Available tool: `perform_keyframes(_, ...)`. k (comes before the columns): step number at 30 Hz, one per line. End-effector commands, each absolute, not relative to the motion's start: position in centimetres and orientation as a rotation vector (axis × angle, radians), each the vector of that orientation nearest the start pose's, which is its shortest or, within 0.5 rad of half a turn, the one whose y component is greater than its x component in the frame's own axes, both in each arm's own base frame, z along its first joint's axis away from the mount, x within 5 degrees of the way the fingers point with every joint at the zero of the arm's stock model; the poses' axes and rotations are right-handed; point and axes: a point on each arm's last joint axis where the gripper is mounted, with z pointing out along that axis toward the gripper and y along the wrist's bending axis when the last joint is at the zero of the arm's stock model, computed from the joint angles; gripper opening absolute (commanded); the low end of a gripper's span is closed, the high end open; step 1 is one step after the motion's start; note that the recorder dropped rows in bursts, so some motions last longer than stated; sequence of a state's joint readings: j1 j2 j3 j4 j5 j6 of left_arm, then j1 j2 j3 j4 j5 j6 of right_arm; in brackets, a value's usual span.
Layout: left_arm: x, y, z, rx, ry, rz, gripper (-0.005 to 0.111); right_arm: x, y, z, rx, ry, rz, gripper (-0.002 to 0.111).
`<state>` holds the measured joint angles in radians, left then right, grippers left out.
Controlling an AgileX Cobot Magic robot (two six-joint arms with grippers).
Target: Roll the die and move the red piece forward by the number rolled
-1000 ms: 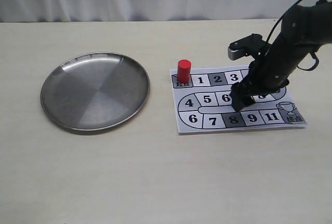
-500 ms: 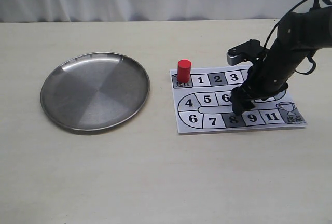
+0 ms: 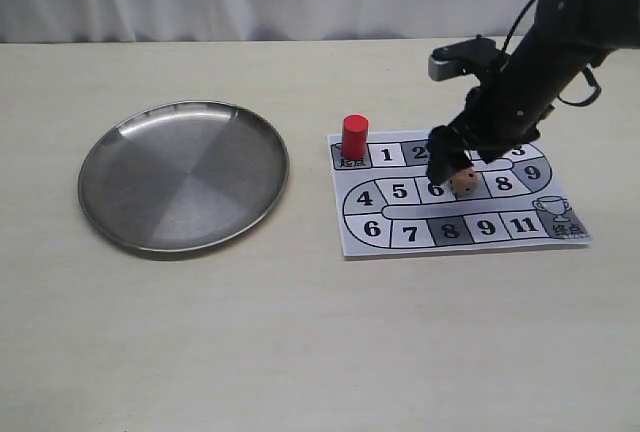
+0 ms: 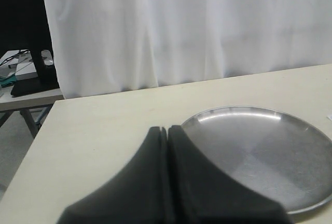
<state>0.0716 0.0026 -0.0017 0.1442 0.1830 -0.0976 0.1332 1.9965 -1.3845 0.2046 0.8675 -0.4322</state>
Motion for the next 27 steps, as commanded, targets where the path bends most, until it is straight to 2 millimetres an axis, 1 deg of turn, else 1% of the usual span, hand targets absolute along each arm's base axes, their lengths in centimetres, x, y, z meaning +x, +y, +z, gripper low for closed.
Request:
perform_keyframes(1,5.6,0.6,19.8,-0.045,1.656,0.11,0.0,40.2,9.6,19.3,-0.732,2.723,0.327,0.079)
perform_keyframes(4,5.6,0.6,19.8,-0.045,1.656,0.11,0.0,40.8,11.9,20.1,-0.77,2.627,0.318,0.079)
perform_keyframes(6,5.6,0.6,19.8,-0.045,1.656,0.11,0.0,41.1,13.4,20.3,-0.83,2.575,0.31,0.079)
perform_keyframes(7,5.6,0.6,19.8,-0.045,1.656,0.11,0.0,41.2,14.4,20.2,-0.874,2.55,0.302,0.079)
perform_keyframes(10,5.6,0.6,19.8,-0.045,1.656,0.11,0.0,41.8,16.0,19.6,-0.923,2.498,0.259,0.079)
perform_keyframes(15,5.6,0.6,19.8,-0.045,1.656,0.11,0.0,43.4,16.2,18.4,-0.862,2.457,0.221,0.079)
perform_keyframes(19,5.6,0.6,19.8,-0.045,1.656,0.11,0.0,44.2,16.3,17.1,-0.839,2.425,0.197,0.079)
perform_keyframes(23,5.6,0.6,19.8,-0.045,1.656,0.11,0.0,44.7,16.3,15.5,-0.83,2.427,0.186,0.079)
perform_keyframes(24,5.6,0.6,19.8,-0.045,1.656,0.11,0.0,44.8,16.2,14.7,-0.834,2.444,0.184,0.079)
perform_keyframes(27,5.6,0.6,19.8,-0.045,1.656,0.11,0.0,45.0,16.2,13.5,-0.839,2.449,0.17,0.078)
